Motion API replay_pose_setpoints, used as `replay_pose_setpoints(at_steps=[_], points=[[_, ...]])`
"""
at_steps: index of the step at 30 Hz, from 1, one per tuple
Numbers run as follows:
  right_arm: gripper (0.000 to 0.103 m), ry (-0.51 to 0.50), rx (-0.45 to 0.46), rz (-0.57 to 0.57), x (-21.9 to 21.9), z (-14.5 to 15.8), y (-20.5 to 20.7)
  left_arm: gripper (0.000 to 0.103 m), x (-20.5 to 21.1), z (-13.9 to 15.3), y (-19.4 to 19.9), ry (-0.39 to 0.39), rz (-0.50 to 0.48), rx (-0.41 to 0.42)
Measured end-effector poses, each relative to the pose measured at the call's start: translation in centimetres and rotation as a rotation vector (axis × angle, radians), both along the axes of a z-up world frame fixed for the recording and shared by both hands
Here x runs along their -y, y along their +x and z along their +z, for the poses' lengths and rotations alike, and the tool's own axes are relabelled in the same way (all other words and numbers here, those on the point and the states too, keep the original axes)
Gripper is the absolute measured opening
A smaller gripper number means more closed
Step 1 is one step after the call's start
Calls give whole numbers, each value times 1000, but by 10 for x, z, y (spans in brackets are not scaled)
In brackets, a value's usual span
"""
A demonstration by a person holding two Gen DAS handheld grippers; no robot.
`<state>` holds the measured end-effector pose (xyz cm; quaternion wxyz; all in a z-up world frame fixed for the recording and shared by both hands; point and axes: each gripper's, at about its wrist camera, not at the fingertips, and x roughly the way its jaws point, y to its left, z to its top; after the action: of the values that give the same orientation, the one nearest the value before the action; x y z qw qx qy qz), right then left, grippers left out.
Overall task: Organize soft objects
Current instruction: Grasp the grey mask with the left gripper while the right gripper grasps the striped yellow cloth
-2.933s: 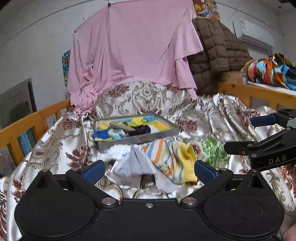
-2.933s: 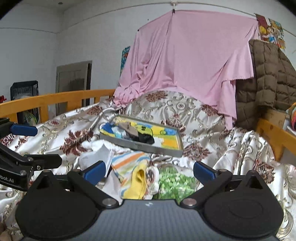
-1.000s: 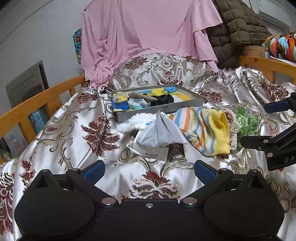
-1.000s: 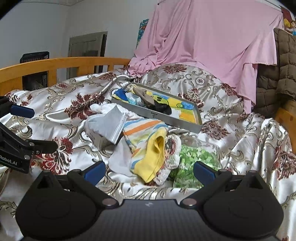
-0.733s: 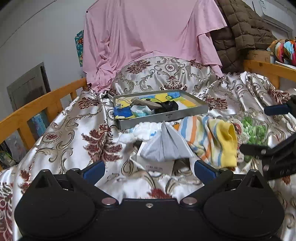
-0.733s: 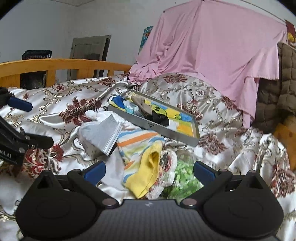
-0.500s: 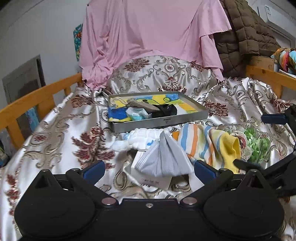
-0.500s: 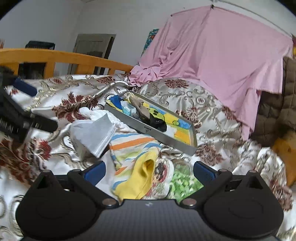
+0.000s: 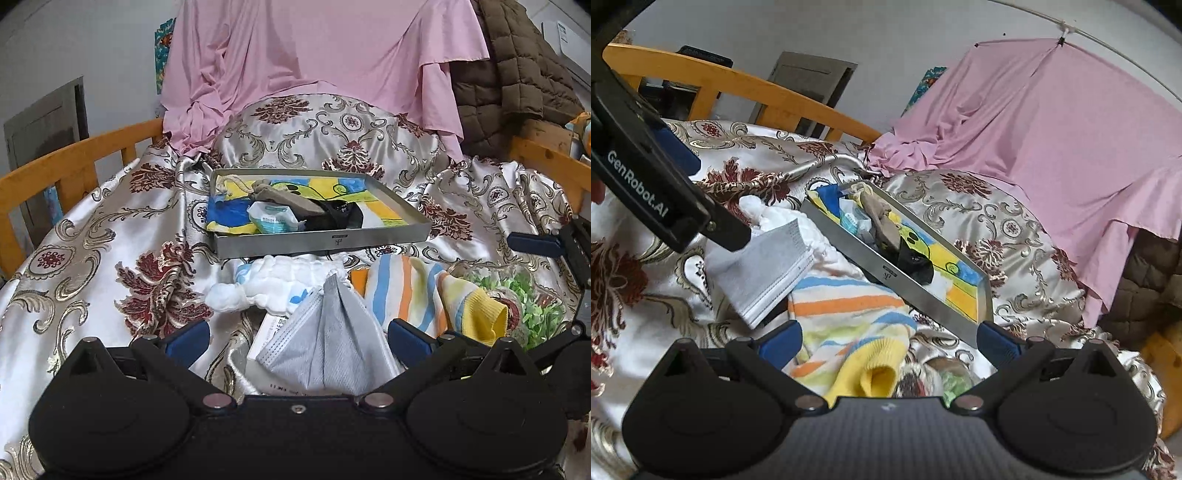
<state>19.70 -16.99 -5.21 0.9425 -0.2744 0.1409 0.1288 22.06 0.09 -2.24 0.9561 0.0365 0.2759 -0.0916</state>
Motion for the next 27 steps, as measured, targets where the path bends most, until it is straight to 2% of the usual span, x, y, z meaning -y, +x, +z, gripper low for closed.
replay_pose_setpoints(at_steps=[7, 13, 17, 23, 25, 27], points=[[97, 1, -6, 14, 6, 2, 10, 101, 10, -3, 6, 44, -34, -12], [94, -22, 18, 42, 4, 2, 3, 96, 16, -5, 7, 41, -73, -20], [89, -28, 5, 58, 1, 1, 1, 93, 21, -9, 13, 48, -84, -59], [79, -60, -55, 37, -3, -9, 8, 79, 25, -17, 24, 42, -94, -110], [78, -79, -69, 29, -5, -14, 10, 63, 26, -18, 26, 35, -103, -123], [72, -100, -74, 13, -7, -20, 11, 55, 27, -19, 26, 35, -106, -128]])
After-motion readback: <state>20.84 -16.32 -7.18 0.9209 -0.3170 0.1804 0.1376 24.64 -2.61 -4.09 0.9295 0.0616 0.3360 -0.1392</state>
